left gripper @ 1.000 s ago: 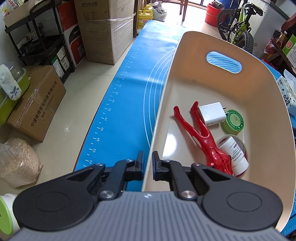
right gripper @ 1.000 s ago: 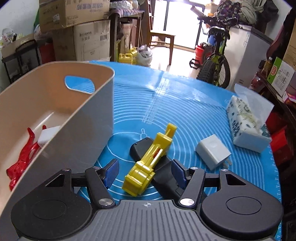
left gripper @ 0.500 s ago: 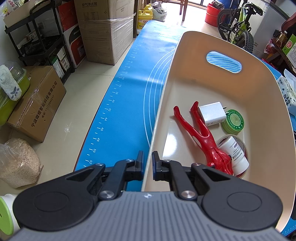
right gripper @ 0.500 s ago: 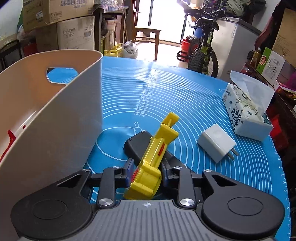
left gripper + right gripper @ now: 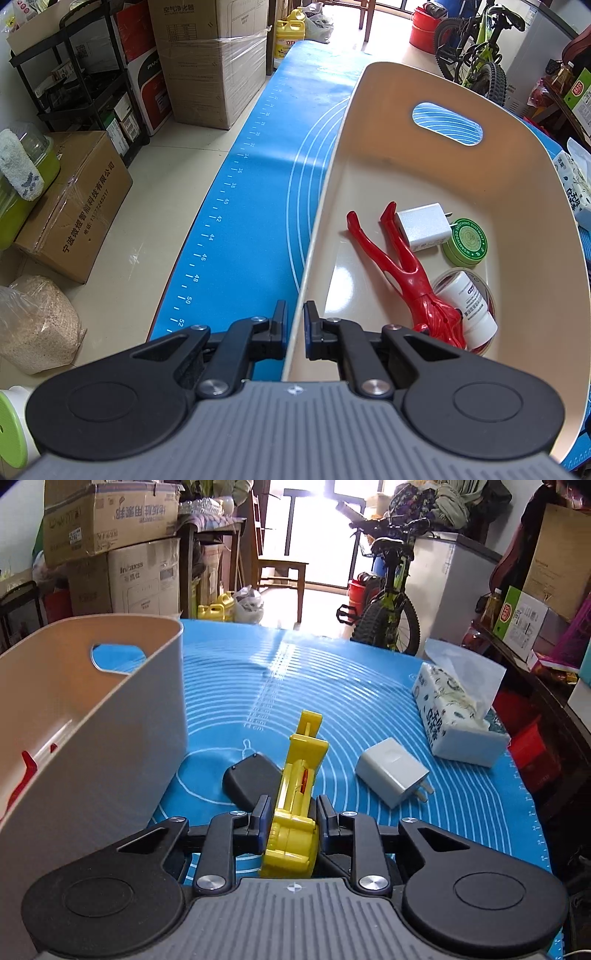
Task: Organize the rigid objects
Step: 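Lift the yellow tool into the basket and open the right gripper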
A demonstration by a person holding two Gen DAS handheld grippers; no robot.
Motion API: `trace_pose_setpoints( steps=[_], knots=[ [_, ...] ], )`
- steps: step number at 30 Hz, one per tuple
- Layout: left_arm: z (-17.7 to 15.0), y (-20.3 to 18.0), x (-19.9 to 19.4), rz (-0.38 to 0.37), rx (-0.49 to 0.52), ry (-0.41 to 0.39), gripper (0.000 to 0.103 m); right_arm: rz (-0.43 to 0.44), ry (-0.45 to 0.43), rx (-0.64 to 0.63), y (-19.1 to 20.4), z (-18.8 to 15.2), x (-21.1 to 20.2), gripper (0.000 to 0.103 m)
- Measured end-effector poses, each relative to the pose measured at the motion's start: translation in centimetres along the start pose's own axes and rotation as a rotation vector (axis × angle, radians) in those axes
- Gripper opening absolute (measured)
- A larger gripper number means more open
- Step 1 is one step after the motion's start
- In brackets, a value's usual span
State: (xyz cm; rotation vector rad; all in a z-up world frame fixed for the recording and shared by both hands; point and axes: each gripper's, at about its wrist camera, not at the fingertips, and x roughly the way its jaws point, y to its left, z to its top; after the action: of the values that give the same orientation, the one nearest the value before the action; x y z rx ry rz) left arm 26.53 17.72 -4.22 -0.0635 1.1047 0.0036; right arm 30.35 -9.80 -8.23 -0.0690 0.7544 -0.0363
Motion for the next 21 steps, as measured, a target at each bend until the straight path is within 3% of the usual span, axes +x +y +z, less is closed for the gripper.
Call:
trace_pose_setpoints(
  steps=[12,21],
  knots=[
    [0.0,0.0,0.0,0.000,0.000,0.000,0.011,0.026,-0.083,0.009,0.0,2.0,-3.2,0.034],
    [0.0,0.0,0.0,0.000,0.000,0.000,0.011,0.120,-0.205,-0.044,2.4,5.4,-7.7,0.034]
  ],
)
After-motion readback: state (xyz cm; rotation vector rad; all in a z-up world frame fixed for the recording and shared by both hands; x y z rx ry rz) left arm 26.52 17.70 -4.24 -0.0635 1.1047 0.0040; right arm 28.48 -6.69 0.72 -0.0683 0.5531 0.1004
